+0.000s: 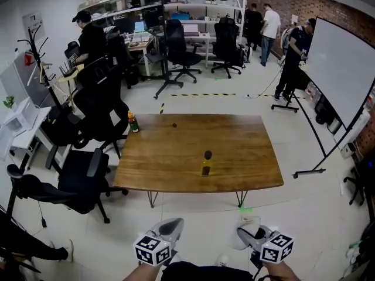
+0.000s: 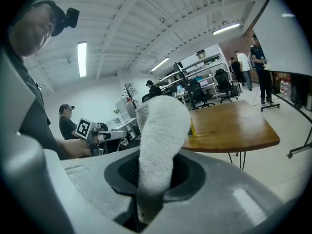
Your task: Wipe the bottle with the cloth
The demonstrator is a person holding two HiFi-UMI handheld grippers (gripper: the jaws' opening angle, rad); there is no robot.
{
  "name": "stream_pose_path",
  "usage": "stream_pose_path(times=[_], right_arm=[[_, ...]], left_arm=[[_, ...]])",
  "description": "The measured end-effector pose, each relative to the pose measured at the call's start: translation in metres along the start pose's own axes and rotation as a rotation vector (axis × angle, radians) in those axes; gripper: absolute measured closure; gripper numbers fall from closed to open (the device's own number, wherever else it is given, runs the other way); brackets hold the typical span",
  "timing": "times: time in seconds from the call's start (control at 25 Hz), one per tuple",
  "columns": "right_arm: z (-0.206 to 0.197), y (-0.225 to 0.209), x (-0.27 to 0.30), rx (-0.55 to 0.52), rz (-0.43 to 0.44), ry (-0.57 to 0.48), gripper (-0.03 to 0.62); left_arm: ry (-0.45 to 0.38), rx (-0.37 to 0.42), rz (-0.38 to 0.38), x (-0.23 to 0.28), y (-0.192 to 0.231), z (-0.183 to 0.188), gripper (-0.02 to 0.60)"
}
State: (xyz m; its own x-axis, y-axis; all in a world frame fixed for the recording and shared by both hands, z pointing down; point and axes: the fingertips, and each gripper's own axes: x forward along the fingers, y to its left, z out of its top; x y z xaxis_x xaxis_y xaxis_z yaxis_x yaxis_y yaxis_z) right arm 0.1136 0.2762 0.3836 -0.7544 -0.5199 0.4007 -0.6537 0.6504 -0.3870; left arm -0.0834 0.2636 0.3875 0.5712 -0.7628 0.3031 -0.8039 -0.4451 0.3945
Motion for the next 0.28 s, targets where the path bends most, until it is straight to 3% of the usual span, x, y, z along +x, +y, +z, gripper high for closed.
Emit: stream_pose_path(times=[0.28], right_arm=[[0.0024,-0.0096,-0.0041,0.012,-0.001,-0.018,0.523]], left_arm=[[0.002,0.036,0.012,0.0039,-0.0035,0.0056,0.565]])
